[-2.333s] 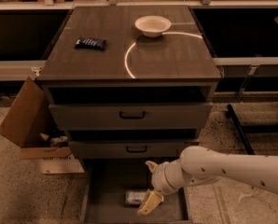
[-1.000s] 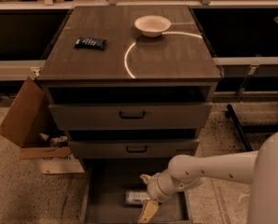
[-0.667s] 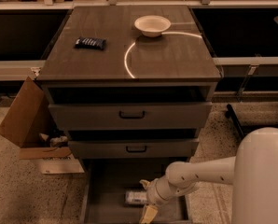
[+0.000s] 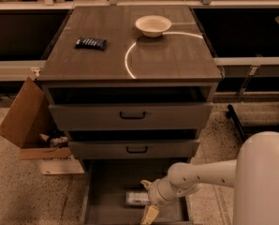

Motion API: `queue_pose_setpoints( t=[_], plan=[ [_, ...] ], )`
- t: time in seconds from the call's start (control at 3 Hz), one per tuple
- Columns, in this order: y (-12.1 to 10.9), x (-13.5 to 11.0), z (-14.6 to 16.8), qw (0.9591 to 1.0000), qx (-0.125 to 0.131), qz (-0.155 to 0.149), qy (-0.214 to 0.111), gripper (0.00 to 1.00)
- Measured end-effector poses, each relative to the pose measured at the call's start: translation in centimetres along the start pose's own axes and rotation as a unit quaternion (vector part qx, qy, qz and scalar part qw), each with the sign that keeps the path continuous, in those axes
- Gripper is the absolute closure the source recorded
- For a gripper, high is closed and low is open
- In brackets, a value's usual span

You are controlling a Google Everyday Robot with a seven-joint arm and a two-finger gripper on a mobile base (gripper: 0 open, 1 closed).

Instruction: Pick blue plastic bottle from bottom drawer and place on counter

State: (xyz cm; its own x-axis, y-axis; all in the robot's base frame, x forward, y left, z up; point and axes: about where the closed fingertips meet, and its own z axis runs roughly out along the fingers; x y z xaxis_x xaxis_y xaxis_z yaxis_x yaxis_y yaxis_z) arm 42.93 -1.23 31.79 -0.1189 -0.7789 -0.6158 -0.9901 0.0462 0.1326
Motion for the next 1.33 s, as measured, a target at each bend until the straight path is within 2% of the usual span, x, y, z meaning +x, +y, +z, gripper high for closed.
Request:
queue_pose_setpoints(
  t=[0.67,1.33],
  plan=[
    [-3.5,4.5,2.9,0.9995,0.005,-0.017,-0.025,0.0],
    [-7.3,7.1,5.4,0.998,0.034,-0.031,-0.042,0.0]
  ],
)
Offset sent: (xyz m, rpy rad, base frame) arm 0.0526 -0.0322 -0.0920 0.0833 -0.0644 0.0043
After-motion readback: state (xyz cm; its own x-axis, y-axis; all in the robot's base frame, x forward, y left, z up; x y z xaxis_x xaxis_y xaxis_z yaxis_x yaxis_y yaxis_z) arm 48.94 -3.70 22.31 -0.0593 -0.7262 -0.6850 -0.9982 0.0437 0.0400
